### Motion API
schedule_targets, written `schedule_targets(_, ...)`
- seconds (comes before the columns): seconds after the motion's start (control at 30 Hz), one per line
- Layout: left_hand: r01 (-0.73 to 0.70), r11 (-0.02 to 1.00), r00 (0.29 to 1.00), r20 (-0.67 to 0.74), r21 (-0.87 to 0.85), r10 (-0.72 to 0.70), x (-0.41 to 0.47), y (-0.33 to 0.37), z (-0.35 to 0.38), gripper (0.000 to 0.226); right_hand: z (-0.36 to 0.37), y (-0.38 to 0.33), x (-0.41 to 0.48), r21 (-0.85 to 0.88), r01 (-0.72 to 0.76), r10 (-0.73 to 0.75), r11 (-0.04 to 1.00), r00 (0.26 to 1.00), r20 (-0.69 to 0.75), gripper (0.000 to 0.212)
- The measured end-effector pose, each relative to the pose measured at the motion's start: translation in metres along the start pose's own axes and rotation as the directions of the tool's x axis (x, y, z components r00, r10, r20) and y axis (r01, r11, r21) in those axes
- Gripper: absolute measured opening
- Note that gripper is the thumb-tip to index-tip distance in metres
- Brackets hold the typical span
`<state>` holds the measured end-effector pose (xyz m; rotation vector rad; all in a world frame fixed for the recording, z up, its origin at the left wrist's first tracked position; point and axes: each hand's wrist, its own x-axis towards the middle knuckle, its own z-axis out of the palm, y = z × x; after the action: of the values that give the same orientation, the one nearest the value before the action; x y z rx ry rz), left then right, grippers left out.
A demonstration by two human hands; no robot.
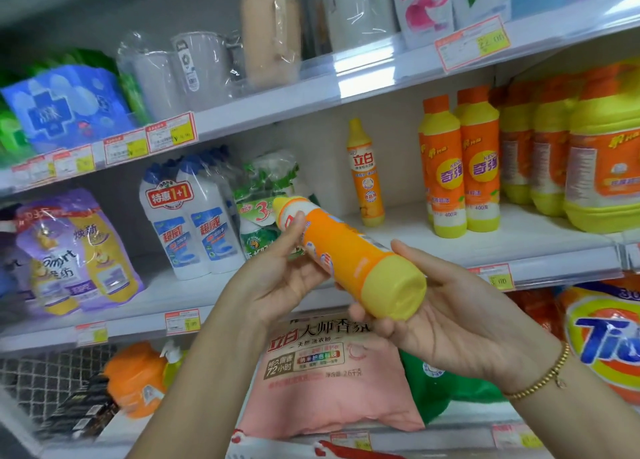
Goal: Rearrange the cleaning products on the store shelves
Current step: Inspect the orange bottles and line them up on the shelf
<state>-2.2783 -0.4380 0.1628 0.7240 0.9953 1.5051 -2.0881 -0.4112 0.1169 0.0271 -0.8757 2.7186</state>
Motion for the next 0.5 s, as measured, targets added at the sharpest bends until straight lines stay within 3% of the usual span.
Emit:
schedule_targets(0.13,-0.086,0.994,0.995,0.059,0.071,0.082,0.001,-0.003,0.007,0.054,-0.014,-0.007,-0.006,-0.121,0.111,-0.132,0.986,0.976,-0.173,0.075)
schedule_targets(0.23,-0.216,0.970,0.971,0.127,0.107,0.202,0.004,-0.008,0.012,0.046,-0.023,-0.012,-0.014,-0.301,0.160,-0.248,0.940,0.927,-0.281,0.087)
schedule_targets(0.37,-0.299,0.931,0.954,0.092,0.210,0.286,0.012,-0.021,0.024,0.037,-0.031,-0.020,-0.020,-0.364,0.201,-0.292,0.910,0.932,-0.214,0.067)
schedule_targets(0.43,-0.336,0.906,0.941,0.054,0.258,0.334,0.019,-0.023,0.032,0.034,-0.033,-0.021,-0.018,-0.554,0.192,-0.370,0.810,0.900,-0.228,0.053)
schedule_targets(0.5,-0.378,0.875,0.920,0.013,0.301,0.393,0.029,-0.023,0.041,0.024,-0.037,-0.023,-0.011,-0.817,0.087,-0.539,0.570,0.790,-0.292,0.045)
